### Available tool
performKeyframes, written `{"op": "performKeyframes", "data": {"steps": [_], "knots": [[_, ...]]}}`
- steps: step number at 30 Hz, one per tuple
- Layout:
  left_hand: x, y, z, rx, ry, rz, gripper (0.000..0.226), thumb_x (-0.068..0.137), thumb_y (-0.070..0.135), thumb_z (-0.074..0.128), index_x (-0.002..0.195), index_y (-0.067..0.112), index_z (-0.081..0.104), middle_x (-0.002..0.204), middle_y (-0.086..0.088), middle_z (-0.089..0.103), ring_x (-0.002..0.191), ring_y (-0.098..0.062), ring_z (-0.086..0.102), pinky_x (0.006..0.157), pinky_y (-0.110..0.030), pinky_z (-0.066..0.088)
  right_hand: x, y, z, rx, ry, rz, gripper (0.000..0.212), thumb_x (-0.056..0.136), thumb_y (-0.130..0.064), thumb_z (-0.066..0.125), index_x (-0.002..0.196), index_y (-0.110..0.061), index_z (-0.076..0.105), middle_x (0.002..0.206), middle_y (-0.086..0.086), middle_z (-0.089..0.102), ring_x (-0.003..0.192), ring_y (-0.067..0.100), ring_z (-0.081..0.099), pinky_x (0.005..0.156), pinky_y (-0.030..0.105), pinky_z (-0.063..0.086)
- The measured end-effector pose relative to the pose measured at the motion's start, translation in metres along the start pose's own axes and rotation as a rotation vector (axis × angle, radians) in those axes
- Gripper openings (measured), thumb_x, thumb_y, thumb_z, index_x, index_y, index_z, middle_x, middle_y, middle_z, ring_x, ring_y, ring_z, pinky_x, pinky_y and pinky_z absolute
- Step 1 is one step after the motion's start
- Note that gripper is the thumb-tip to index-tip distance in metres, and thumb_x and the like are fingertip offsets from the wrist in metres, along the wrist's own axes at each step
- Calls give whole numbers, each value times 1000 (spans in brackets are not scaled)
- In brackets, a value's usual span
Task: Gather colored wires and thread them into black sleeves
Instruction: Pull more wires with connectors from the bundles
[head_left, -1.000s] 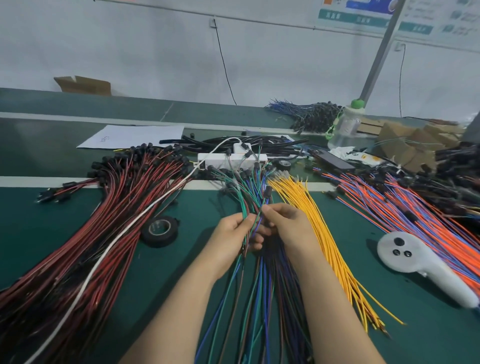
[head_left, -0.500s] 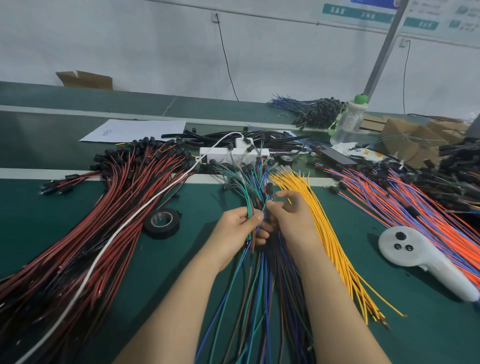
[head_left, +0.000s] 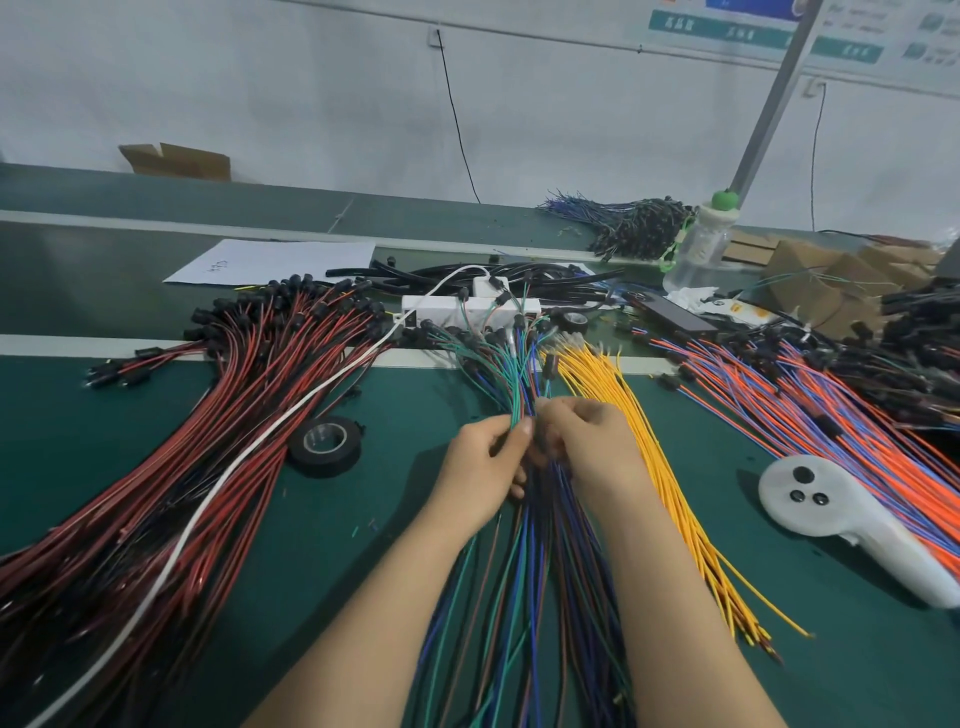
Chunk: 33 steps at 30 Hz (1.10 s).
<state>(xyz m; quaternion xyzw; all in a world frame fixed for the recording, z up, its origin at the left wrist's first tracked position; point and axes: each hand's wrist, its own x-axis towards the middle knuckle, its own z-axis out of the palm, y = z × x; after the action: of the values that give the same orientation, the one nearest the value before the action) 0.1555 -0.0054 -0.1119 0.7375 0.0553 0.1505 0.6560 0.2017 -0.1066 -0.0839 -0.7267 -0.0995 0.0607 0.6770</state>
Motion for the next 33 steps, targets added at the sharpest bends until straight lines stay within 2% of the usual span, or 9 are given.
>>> {"op": "performKeyframes", "data": {"steps": [4, 7, 12, 18, 21, 25, 28, 31, 33], "knots": [[1, 6, -10, -321, -68, -186, 28, 99, 16, 44, 78, 9, 61, 56, 4, 57, 44, -2, 46, 41, -15, 39, 2, 0, 4, 63, -47, -111, 19, 93, -7, 56, 74, -9, 56, 59, 4, 52, 52, 15, 49, 56, 25, 43], [0, 7, -12, -379, -97, -223, 24, 98, 13, 46, 81, 7, 61, 58, 3, 63, 50, -3, 58, 46, -15, 46, 3, 2, 4, 6, -28, -162, 15, 94, -6, 56, 79, -8, 55, 61, 2, 55, 50, 4, 50, 54, 14, 42], [-1, 8, -10, -366, -103, -206, 22, 98, 13, 46, 85, 10, 64, 68, 2, 71, 61, -9, 68, 51, -17, 50, 3, 5, 8, 6, 67, -122, 14, 94, -8, 56, 80, -9, 55, 61, 3, 53, 51, 8, 50, 48, 18, 43], [-2, 1, 2, -137, -15, -120, 26, 98, 11, 47, 73, 8, 55, 53, 2, 63, 45, -10, 60, 43, -20, 47, 1, 5, 11, -256, 247, -216, 13, 88, -21, 66, 81, -19, 56, 73, -3, 59, 64, 3, 53, 64, 25, 40], [-1, -6, 6, 126, 46, -30, 37, 95, 14, 51, 58, 17, 49, 44, 3, 58, 36, -14, 55, 40, -21, 45, 2, 3, 11, -375, 198, -222, 20, 87, -31, 68, 78, -14, 63, 73, -1, 63, 67, 7, 55, 61, 20, 39], [0, -12, 7, 273, 68, 55, 37, 92, 17, 54, 57, 16, 43, 40, 7, 49, 32, -12, 46, 36, -23, 42, 4, 3, 8, -455, 203, -201, 18, 89, -25, 64, 74, -15, 64, 66, -9, 60, 61, 4, 53, 51, 8, 34], [1, -9, 7, 179, 61, 37, 35, 94, 17, 53, 59, 18, 47, 42, 9, 50, 32, -6, 42, 35, -19, 37, 5, 4, 7, -273, 183, -157, 17, 90, -16, 61, 73, -12, 61, 62, -3, 59, 58, 12, 54, 57, 23, 41], [3, -2, -1, -161, 46, -88, 31, 98, 21, 48, 69, 14, 57, 50, 9, 52, 39, -2, 42, 38, -16, 36, 4, 1, 5, 129, 72, -79, 19, 92, -5, 58, 74, -11, 57, 57, -4, 59, 49, 7, 53, 51, 20, 43], [4, -1, -6, -250, 29, -149, 29, 98, 21, 48, 72, 11, 57, 55, 7, 53, 41, -1, 44, 39, -14, 37, 4, 2, 2, 172, 15, -54, 20, 93, -4, 57, 74, -11, 57, 55, -7, 59, 51, 7, 52, 51, 16, 43]]}}
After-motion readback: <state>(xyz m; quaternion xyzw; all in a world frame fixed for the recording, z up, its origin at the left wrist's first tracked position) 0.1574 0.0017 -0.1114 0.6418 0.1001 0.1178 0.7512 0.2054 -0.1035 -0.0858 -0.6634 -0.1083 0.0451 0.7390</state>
